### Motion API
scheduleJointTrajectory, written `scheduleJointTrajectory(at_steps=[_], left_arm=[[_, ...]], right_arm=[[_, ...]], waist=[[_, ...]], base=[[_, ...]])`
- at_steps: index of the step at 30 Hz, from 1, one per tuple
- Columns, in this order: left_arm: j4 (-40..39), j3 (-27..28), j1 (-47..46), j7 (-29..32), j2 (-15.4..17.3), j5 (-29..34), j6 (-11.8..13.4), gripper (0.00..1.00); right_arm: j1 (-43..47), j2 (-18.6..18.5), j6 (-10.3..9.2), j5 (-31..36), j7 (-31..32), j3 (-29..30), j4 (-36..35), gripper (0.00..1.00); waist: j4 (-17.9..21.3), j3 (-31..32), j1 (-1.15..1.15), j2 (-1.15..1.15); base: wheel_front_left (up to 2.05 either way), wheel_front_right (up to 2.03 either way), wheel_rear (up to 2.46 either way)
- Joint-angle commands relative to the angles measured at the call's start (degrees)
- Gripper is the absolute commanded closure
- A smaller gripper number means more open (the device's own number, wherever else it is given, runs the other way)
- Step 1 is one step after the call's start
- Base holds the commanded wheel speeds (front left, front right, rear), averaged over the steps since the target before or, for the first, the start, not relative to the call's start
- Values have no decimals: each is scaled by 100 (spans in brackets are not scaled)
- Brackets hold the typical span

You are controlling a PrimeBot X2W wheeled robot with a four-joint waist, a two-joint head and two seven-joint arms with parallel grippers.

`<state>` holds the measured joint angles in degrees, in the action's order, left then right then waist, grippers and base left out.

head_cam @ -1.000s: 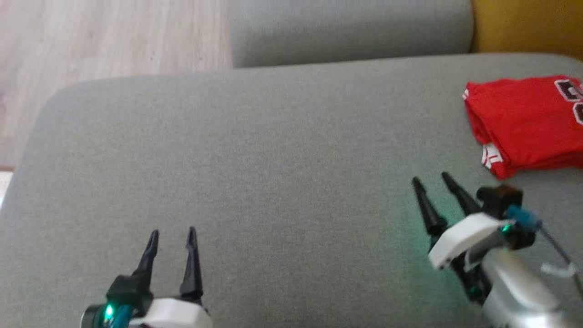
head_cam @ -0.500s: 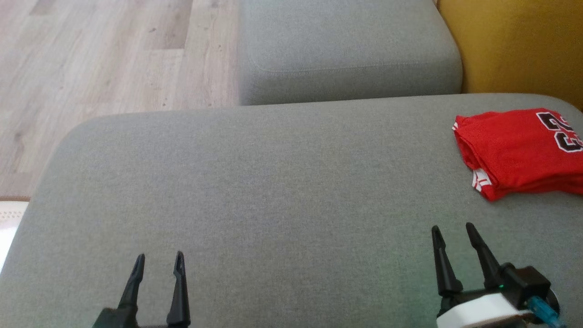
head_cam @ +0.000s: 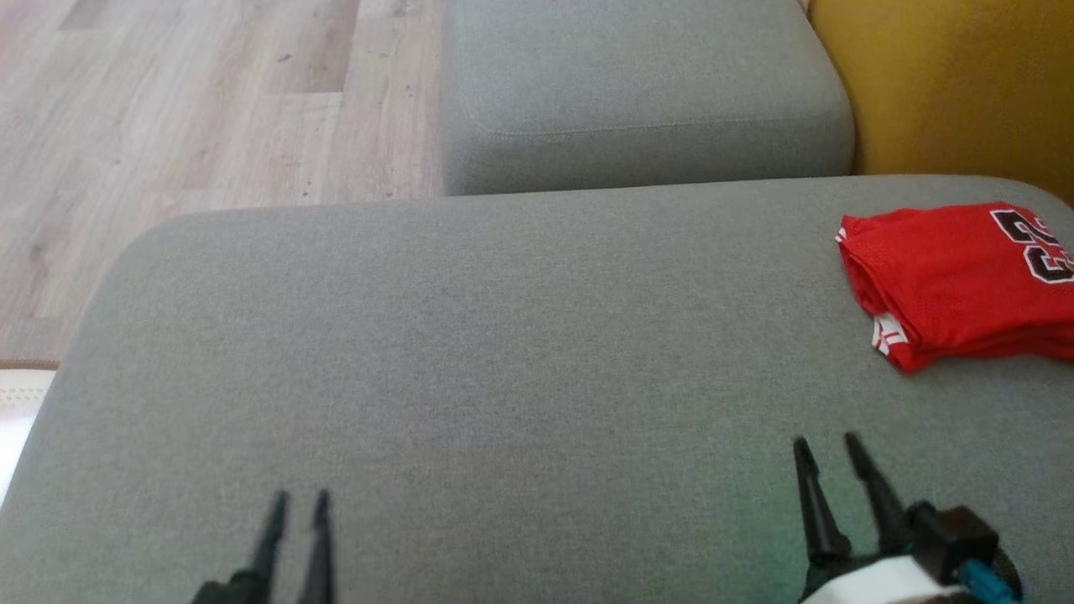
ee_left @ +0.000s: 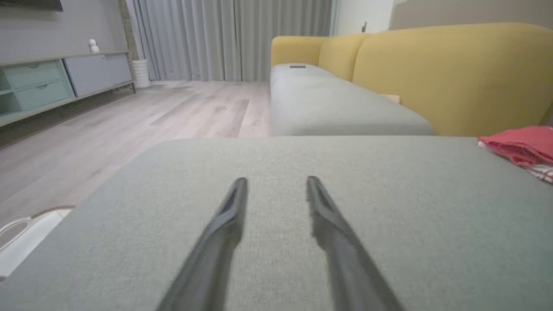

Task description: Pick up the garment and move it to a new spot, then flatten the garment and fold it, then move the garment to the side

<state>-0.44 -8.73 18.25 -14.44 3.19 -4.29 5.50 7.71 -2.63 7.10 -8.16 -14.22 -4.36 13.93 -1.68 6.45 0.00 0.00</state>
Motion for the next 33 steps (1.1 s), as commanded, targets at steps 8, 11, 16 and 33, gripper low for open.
scheduleJointTrajectory(at_steps=[8, 11, 16, 33], left_arm=[[75, 38, -74, 79, 24, -531, -38, 100], [125, 58, -141, 119, 39, -761, -77, 100], [209, 91, -253, 183, 59, -1137, -140, 100], [431, 209, -588, 393, 109, -2323, -320, 100]], right_arm=[[-44, -16, 1, -498, 98, 20, 61, 100], [-82, -27, 2, -712, 140, 36, 64, 100], [-142, -42, 4, -1063, 209, 63, 66, 100], [-321, -77, 9, -2173, 438, 161, 59, 100]], waist=[[11, -41, 0, 0], [14, -56, 0, 0], [21, -82, 0, 0], [42, -165, 0, 0]], base=[[0, 0, 0], [0, 0, 0], [0, 0, 0], [0, 0, 0]])
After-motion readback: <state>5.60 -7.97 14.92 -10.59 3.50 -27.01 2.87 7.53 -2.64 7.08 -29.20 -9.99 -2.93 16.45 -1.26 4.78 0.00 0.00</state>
